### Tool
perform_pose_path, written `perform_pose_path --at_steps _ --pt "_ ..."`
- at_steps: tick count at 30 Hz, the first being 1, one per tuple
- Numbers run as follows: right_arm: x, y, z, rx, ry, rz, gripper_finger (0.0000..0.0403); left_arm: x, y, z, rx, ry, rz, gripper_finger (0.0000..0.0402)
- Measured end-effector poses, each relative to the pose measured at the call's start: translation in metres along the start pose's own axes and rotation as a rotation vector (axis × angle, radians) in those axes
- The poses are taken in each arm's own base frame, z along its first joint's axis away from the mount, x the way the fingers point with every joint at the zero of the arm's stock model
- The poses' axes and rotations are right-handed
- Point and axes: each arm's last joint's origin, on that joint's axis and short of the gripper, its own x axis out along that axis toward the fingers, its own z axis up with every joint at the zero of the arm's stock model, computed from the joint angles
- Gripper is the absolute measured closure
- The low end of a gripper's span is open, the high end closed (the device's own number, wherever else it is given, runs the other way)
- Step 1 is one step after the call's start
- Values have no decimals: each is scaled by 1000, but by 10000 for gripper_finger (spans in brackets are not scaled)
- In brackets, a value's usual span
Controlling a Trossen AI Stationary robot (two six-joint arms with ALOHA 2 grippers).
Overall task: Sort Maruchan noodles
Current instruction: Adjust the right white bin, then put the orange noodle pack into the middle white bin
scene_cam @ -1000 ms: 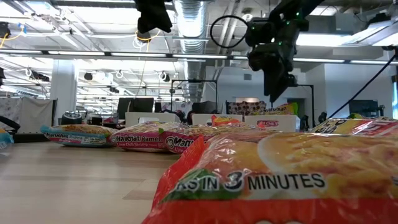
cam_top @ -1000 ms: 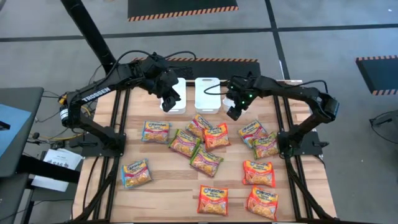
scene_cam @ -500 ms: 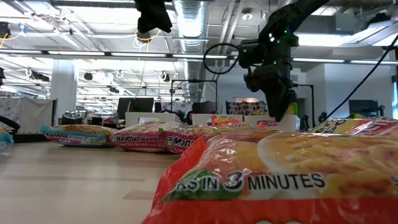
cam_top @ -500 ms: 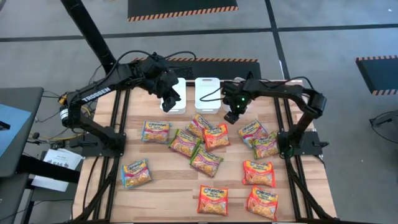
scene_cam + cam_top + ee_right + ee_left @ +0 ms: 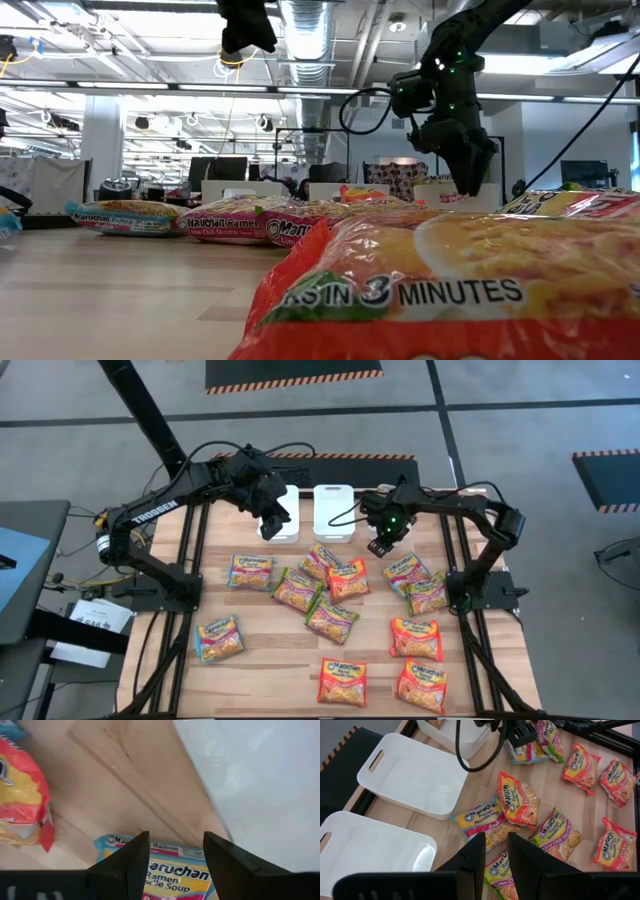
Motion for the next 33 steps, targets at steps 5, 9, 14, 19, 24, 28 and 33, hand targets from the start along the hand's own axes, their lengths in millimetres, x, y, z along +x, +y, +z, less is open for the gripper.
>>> perform_pose_path --at_steps 5,9,14,19,24,28,33 --pt "0 -6 -2 22 26 -60 201 0 0 0 2 0 0 335" --pt "-1 -11 -5 30 56 -119 205 0 0 0 2 1 0 335" --pt "-1 -11 -7 7 72 -119 204 0 0 0 1 3 0 335" --pt "-1 -3 -9 -46 79 -96 204 0 0 0 2 3 0 335" --pt "0 6 -12 -78 85 -94 204 0 0 0 0 3 0 335" --pt "-2 15 -16 -139 87 -55 204 0 0 0 -16 3 0 335" --pt "-17 28 -21 -210 -21 37 204 0 -1 -1 -33 10 -3 335"
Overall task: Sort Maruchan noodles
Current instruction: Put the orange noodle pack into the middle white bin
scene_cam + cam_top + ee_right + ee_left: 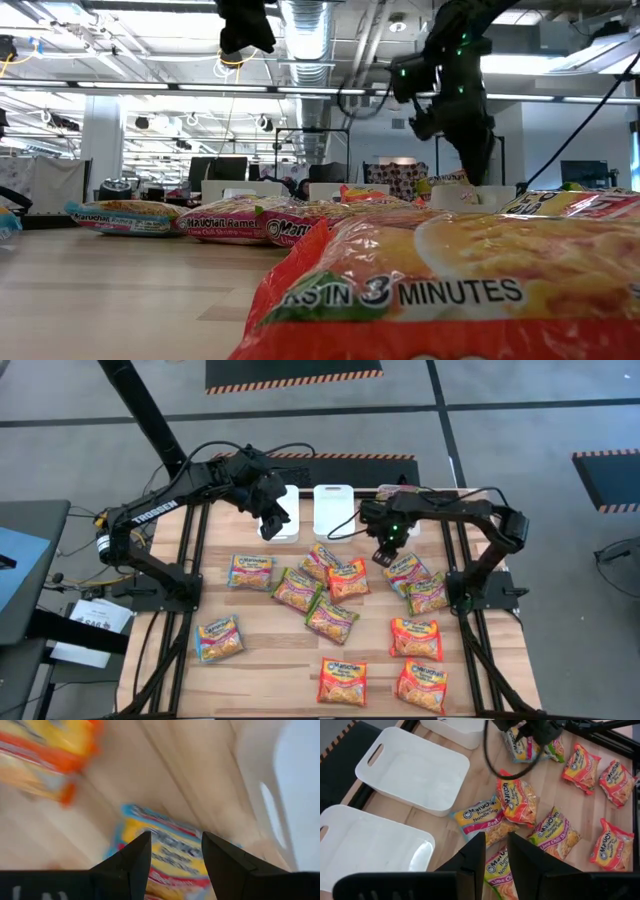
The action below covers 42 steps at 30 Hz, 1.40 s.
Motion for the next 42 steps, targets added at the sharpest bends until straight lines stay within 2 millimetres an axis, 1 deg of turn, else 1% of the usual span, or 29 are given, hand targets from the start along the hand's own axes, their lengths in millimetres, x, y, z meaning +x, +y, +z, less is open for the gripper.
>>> perform_pose_path --at_steps 4,8,13,16,19,24,27,29,36,42 --pt "-22 9 -3 -38 -164 73 205 0 0 0 -16 0 -10 335" --pt "-51 12 -10 -73 -357 185 205 -2 -2 0 -47 -2 -48 335" --pt "-83 12 -23 -104 -550 242 205 -18 -5 -4 -51 -21 -58 335" --pt "-97 11 -33 -111 -625 252 205 -28 -7 -6 -68 -41 -61 335" --pt "-106 11 -39 -118 -681 260 205 -41 -10 -10 -67 -47 -62 335" --pt "-111 10 -41 -123 -714 263 205 -62 -19 -23 -80 -32 -15 335" --pt "-110 11 -36 -168 -735 248 204 -75 -26 -32 -85 -30 32 335" --pt "-107 12 -35 -230 -726 225 204 -81 -31 -36 -83 -33 57 335" --pt "-100 26 -27 -482 -739 164 204 -101 -45 -51 -87 -49 93 335" --pt "-97 36 -22 -614 -771 136 204 -115 -50 -61 -112 -60 116 335"
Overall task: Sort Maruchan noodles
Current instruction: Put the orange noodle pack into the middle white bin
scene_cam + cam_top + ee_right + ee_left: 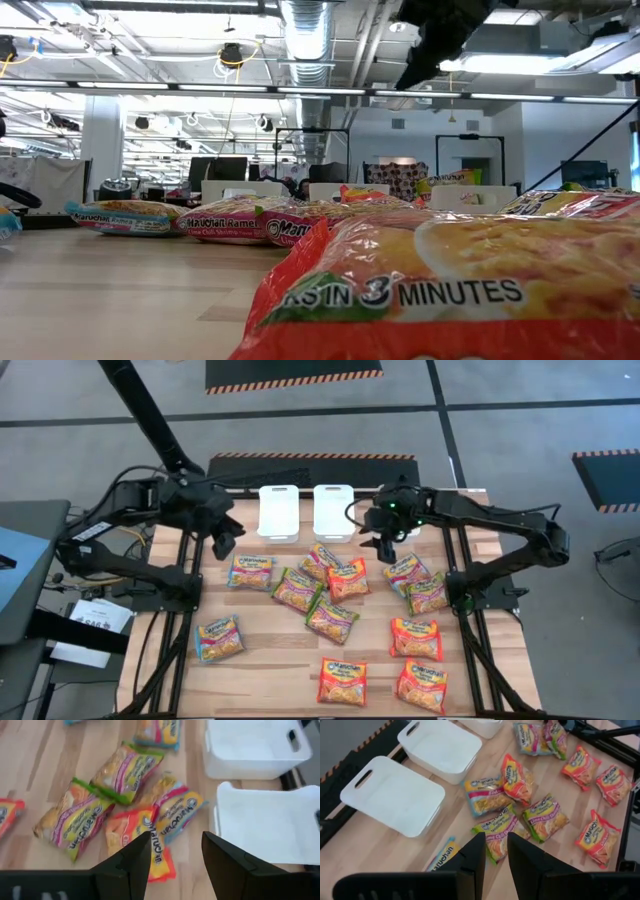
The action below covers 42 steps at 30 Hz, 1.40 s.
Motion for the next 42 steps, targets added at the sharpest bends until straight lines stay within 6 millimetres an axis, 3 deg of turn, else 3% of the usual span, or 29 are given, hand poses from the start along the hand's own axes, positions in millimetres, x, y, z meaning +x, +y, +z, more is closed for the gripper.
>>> perform_pose_path --at_steps 4,12,21,33,42 --pt "10 1 6 -39 -29 4 204 -8 1 -6 4 3 26 335" --pt "45 -3 -2 -16 85 48 204 -15 4 -12 -9 -12 79 335" --pt "82 -4 -10 -20 169 100 204 9 12 -43 -36 -10 58 335" --pt "118 -7 -19 1 208 169 204 44 20 -84 -136 -139 -114 335" --pt "138 -8 -28 26 240 204 204 64 18 -85 -153 -132 -115 335"
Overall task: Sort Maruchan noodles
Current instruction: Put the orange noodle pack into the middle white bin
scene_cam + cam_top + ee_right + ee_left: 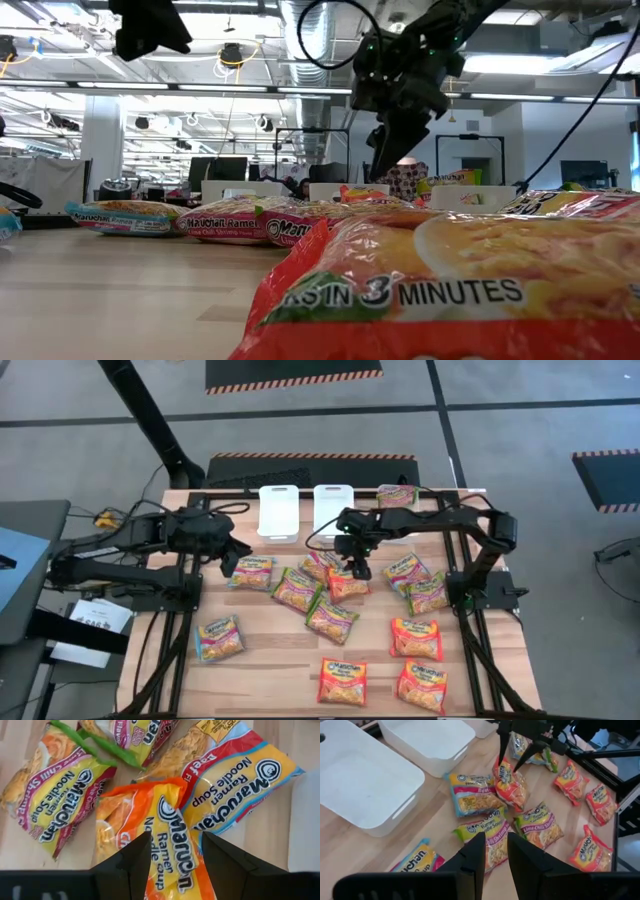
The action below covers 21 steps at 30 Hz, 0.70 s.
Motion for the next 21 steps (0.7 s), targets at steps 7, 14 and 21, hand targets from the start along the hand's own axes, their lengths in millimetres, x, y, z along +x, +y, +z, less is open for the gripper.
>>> perform_pose_path --at_steps 7,14,21 --pt "16 -4 -2 25 19 11 204 10 -3 1 33 31 -24 335" --pt "15 -4 -1 25 12 8 204 13 -4 1 70 46 -36 335" --pt "15 -5 -3 57 25 10 204 13 -4 1 77 47 -36 335"
